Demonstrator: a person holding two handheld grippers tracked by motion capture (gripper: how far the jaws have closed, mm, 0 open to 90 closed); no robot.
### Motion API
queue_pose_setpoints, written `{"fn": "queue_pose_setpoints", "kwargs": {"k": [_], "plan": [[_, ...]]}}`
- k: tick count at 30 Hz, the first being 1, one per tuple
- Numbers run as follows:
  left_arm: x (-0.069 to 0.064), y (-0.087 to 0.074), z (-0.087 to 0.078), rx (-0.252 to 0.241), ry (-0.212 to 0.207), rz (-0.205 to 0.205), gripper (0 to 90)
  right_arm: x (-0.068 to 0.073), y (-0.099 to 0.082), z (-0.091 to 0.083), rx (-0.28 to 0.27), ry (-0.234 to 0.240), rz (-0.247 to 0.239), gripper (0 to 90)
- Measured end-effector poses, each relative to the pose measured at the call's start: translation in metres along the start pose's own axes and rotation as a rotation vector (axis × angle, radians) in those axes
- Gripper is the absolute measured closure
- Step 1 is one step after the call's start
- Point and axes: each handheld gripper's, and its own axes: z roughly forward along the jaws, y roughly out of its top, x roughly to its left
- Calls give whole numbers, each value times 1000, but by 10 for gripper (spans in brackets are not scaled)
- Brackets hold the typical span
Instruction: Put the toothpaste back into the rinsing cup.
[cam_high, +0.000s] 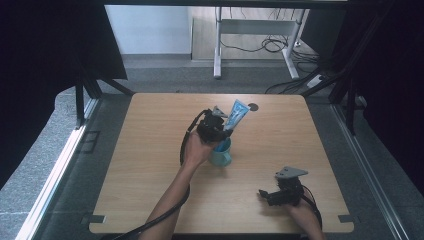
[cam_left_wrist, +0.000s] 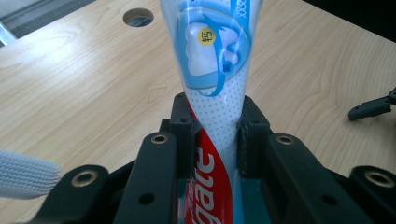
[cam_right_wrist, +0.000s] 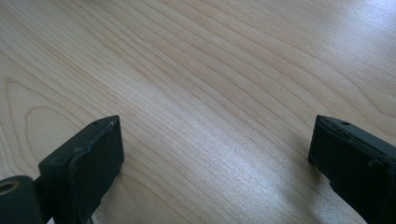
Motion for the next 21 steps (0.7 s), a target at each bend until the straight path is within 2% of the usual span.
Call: {"fn": "queue_pose_setpoints", "kwargs": {"k": [7, 19, 21], "plan": [[0, -4, -1, -8, -3, -10, 717, 0, 0, 0, 0, 0, 0, 31], [0, -11, -1, -5, -2, 0, 700, 0, 0, 0, 1, 0, 1, 31], [0, -12, -1, -4, -1, -11, 697, 0, 0, 0, 0, 0, 0, 30]]}}
